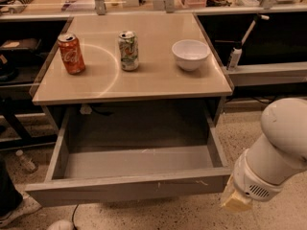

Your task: Close top drawer

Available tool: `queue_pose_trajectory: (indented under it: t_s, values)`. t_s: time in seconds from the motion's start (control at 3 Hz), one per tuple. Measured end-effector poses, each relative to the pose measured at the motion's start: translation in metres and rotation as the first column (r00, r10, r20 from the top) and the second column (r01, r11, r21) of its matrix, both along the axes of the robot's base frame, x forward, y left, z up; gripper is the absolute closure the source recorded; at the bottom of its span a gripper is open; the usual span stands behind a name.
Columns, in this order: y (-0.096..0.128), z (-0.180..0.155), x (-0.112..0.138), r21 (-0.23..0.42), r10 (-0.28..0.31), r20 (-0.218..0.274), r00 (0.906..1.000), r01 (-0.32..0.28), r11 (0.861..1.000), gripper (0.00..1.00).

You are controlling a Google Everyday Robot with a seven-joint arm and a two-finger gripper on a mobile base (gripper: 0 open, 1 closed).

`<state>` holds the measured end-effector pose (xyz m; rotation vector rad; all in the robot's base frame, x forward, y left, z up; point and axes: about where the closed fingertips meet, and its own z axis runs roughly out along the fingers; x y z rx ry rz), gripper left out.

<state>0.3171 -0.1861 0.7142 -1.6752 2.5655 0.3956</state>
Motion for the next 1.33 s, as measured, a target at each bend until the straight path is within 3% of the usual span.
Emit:
queue_pose_trajectory:
  t_s: [0.67,1.33]
  values:
    - [0.022,-0.058,0.023,0.078,-0.058,-0.012,0.9982,0.059,0.995,1.0]
    - [0.029,-0.06,0.042,0.074,-0.04,0.012,0.9991,0.039,0.996,1.0]
